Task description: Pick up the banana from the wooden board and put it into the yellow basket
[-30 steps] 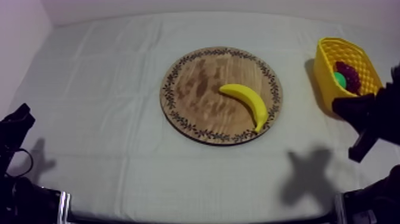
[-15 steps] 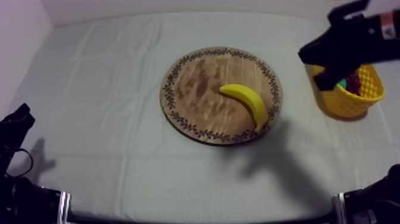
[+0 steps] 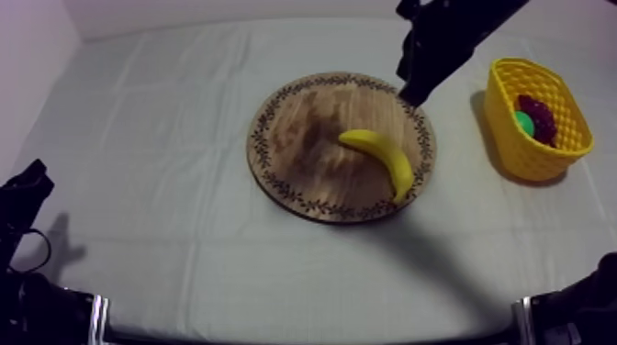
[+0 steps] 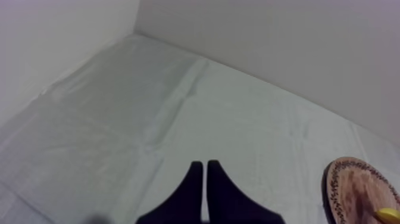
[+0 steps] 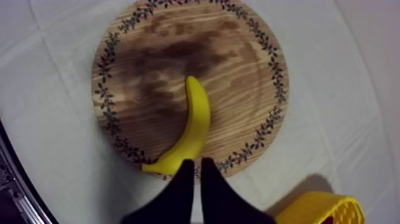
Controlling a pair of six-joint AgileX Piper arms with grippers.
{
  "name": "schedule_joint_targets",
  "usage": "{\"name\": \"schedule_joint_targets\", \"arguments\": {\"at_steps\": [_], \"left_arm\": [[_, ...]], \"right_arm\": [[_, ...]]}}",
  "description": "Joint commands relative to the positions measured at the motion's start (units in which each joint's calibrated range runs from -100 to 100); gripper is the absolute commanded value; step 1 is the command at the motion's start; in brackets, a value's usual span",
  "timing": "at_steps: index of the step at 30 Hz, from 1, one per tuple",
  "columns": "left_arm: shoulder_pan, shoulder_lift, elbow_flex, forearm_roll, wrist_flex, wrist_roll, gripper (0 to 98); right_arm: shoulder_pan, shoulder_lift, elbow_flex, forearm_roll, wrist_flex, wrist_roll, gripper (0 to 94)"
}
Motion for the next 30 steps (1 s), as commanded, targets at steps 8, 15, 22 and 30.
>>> {"name": "schedule_joint_targets", "arguments": {"at_steps": [8,15,22,30], "left_arm": [[0.0,0.0,0.0,0.02,0.0,0.0,0.1],[0.0,0.0,0.0,0.02,0.0,0.0,0.1],[0.0,0.0,0.0,0.02,0.0,0.0,0.1],[0.0,0.0,0.0,0.02,0.0,0.0,0.1]], "right_arm": [[-0.2,1.6,-1.3,1.9,3.1,-2.6,52.3],[-0.3,1.7,-2.0,2.1,5.9,-3.6,70.2],[-0.2,4.7,-1.0,2.0,4.7,-4.9,73.2],[0.4,14.5,2.2,2.3,-2.5,-6.8,73.3]]}}
